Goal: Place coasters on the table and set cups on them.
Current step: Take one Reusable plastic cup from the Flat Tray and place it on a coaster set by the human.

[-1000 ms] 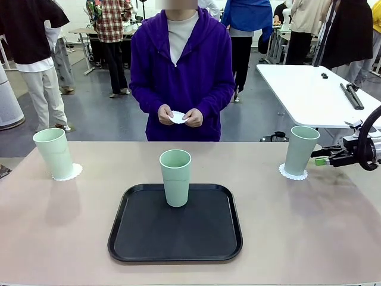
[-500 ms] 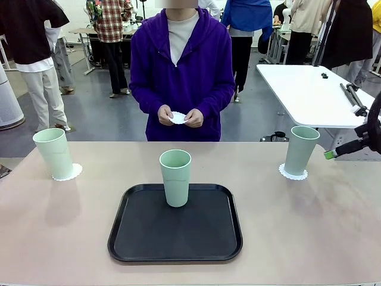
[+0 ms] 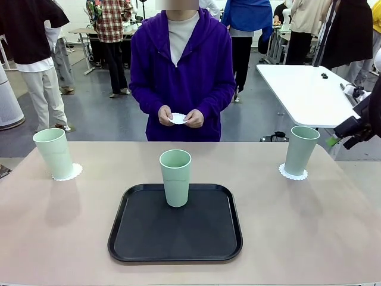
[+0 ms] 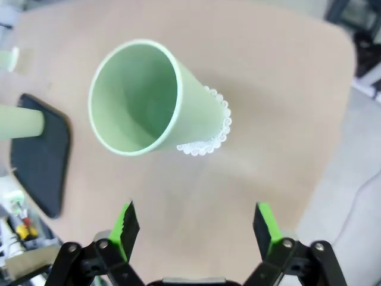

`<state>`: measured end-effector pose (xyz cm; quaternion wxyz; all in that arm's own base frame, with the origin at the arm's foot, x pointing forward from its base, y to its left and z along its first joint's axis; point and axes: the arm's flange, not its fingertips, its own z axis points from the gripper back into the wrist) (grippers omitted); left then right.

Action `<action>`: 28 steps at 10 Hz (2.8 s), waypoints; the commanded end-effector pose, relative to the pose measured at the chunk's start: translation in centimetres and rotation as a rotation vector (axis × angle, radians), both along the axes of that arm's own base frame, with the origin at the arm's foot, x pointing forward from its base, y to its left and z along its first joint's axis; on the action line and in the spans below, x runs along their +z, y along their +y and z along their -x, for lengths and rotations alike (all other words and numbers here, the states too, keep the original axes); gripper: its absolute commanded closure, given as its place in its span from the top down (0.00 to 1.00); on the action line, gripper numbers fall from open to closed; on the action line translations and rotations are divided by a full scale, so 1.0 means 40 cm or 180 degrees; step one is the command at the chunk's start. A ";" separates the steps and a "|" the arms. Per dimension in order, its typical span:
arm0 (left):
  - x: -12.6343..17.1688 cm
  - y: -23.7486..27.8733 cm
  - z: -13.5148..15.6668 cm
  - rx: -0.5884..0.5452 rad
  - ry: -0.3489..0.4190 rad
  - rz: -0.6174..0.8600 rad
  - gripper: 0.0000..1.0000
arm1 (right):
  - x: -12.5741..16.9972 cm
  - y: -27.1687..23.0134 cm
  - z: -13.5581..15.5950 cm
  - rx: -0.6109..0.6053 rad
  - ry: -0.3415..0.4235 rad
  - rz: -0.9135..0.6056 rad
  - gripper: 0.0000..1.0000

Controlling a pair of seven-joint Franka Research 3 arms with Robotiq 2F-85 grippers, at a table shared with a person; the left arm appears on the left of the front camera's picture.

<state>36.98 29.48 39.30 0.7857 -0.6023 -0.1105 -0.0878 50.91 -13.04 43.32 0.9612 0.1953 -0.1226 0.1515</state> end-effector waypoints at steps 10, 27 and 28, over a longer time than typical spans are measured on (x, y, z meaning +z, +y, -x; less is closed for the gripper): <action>0.005 0.002 0.002 0.0015 0.0011 -0.0033 1.00 | 0.285 0.229 0.068 -0.0365 0.0115 0.1039 1.00; 0.005 0.002 0.002 0.0015 0.0011 -0.0033 1.00 | 0.290 -0.039 0.210 -0.0700 0.0993 -0.1364 1.00; 0.005 0.002 0.002 0.0015 0.0011 -0.0033 1.00 | 0.256 -0.082 0.234 -0.0725 0.1087 -0.1669 1.00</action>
